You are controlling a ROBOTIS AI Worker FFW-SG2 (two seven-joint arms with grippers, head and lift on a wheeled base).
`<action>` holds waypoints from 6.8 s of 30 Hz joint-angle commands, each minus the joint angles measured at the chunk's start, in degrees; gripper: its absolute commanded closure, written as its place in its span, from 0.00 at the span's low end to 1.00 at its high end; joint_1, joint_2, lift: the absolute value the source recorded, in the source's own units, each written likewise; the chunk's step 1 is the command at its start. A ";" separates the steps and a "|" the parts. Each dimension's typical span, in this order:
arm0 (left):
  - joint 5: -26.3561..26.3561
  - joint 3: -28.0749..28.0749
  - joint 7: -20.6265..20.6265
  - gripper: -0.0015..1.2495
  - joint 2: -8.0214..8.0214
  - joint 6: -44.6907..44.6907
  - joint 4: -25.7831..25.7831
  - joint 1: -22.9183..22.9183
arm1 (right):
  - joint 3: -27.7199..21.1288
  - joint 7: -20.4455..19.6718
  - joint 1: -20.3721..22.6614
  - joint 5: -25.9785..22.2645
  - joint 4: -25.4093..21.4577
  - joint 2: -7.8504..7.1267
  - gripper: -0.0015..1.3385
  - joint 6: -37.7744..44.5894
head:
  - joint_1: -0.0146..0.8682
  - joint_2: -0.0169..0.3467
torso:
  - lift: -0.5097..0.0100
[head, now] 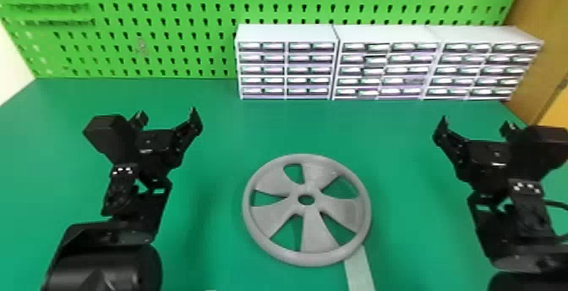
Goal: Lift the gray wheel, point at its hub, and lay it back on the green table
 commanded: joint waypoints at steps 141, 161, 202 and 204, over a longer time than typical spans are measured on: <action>-0.62 -2.20 0.09 0.12 -0.01 0.32 0.59 -0.30 | 14.50 0.00 -39.51 -18.61 27.46 -0.80 0.16 85.17 | 0.80 0.18 | 0.80; -0.35 -2.46 0.09 0.12 -0.01 0.32 0.68 -0.21 | 17.83 0.18 -41.18 -19.58 36.69 0.08 0.16 74.01 | 0.80 0.18 | 0.80; 0.00 -2.37 0.09 0.12 -0.01 0.23 0.68 -0.13 | 18.36 0.70 -41.97 -16.15 39.42 1.75 0.97 74.97 | 0.80 0.18 | 0.80; 0.00 -2.28 0.09 0.12 -0.01 0.23 0.68 -0.04 | 18.36 0.70 -41.88 -16.50 39.42 1.75 0.97 74.88 | 0.80 0.18 | 0.80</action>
